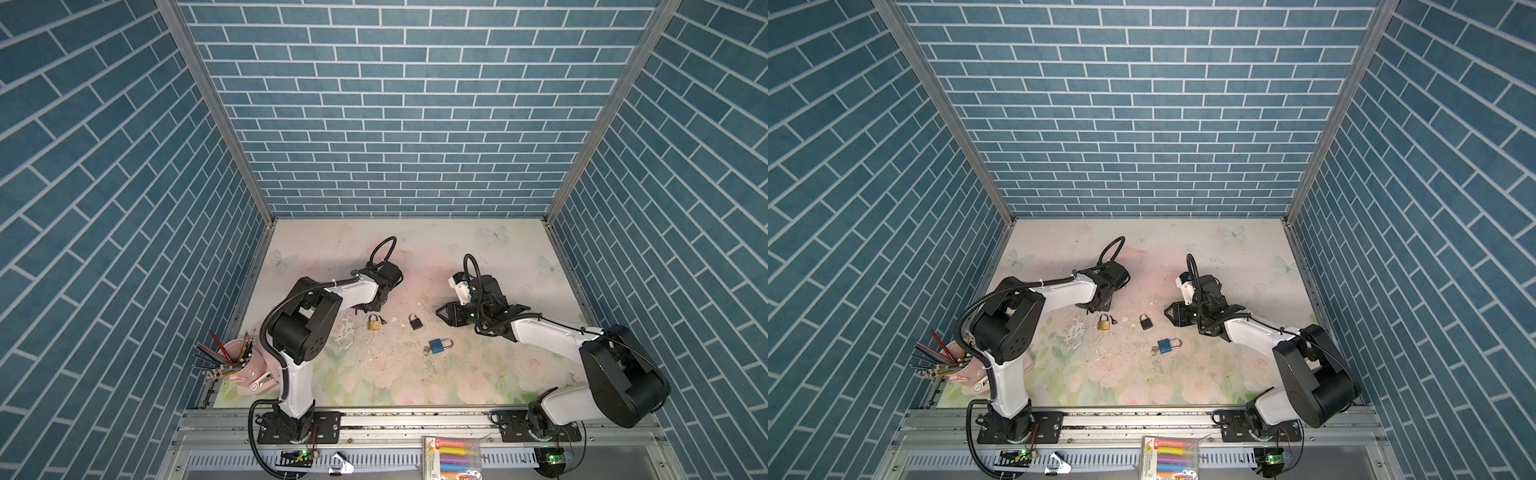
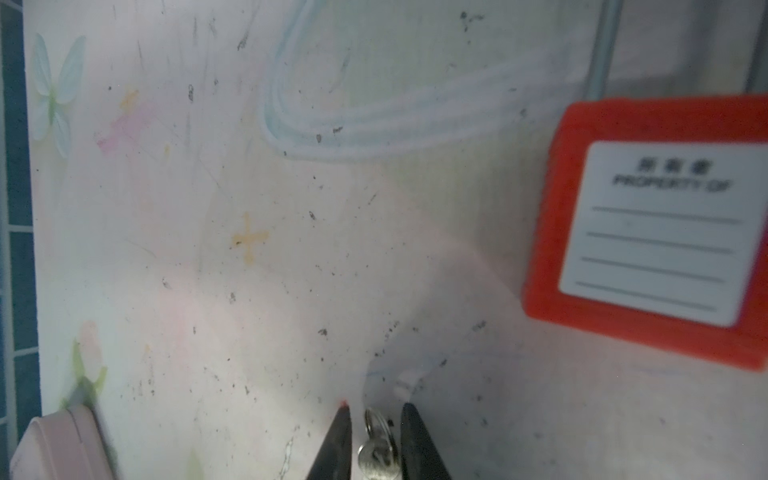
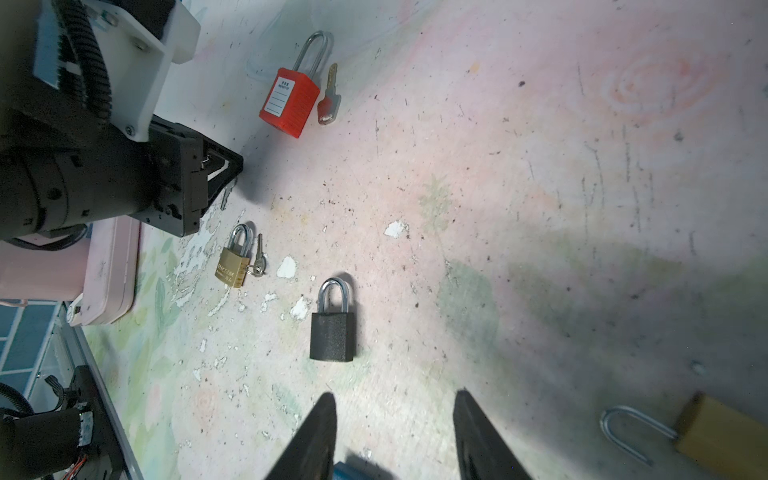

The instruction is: Lock with the key

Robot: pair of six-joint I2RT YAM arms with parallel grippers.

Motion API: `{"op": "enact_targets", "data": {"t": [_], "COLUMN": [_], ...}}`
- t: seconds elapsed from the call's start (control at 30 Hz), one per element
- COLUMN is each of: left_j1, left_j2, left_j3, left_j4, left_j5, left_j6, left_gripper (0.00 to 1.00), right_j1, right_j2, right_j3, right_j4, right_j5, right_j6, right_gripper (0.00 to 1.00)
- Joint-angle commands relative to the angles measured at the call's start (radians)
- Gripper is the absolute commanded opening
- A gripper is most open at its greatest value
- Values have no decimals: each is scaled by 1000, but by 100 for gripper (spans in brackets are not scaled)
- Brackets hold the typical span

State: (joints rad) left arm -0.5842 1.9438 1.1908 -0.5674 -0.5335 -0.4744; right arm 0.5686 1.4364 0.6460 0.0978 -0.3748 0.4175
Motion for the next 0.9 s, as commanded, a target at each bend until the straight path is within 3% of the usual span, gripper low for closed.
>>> {"op": "enact_targets", "data": {"t": [0.0,0.57,0.87], "left_j1": [-4,-22,-144], "left_j2": [28,4,-68], "left_j3": [9,37,201], "left_j4": [-23,-39,-69], "left_j5": [-39,-45,-130], "left_j6": [14,0,69], "left_gripper": [21,3,0], "right_j1": [3,3,2], "right_j2": [8,22,-3], "right_j3": [24,30,49], "right_j4": [10,11,-30], "right_j5": [0,-3,53], "right_j6": [-19,-19,-24], "right_gripper": [47,47,47]}}
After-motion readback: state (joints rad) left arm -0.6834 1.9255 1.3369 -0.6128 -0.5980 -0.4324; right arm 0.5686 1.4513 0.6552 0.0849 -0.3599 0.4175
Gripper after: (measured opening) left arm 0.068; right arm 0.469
